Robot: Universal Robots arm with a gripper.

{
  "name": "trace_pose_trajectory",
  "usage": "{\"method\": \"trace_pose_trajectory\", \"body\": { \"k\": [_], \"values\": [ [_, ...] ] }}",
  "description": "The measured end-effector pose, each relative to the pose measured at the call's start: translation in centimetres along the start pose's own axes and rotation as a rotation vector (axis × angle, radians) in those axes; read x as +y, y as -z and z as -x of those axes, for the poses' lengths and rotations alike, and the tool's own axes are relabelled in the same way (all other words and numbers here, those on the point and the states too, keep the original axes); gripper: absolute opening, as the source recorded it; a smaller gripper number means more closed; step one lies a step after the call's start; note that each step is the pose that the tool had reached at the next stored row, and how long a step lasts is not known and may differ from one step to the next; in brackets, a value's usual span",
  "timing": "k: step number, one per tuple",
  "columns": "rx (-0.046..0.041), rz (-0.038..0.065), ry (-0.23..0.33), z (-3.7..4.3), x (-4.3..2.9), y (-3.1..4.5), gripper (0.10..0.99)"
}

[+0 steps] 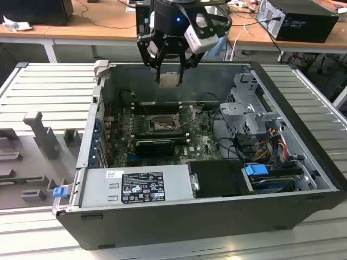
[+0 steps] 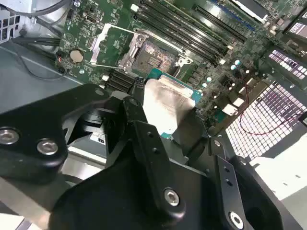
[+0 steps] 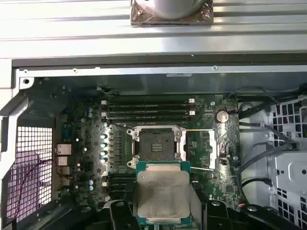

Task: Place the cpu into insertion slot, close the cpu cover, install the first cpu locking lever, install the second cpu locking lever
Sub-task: 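Place the cpu into insertion slot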

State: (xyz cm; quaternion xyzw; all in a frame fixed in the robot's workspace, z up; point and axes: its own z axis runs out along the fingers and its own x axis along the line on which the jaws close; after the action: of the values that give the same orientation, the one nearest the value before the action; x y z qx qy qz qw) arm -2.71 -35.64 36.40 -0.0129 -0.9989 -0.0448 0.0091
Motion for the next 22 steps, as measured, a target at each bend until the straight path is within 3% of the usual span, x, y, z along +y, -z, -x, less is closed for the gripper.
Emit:
{"method": "trace_pose_trajectory", "body": {
  "k": [5,11,13,22],
  "values": [
    [-0.0131,0.003,-0.146,0.0,0.0,-0.04,0.529],
    [-0.022,0.005,-0.245,0.0,-0.01,-0.11,0.529],
    [-0.0274,0.006,-0.305,0.0,-0.01,-0.11,0.529],
    [-0.0275,0.0,-0.325,0.01,-0.06,-0.54,0.529]
  ]
}}
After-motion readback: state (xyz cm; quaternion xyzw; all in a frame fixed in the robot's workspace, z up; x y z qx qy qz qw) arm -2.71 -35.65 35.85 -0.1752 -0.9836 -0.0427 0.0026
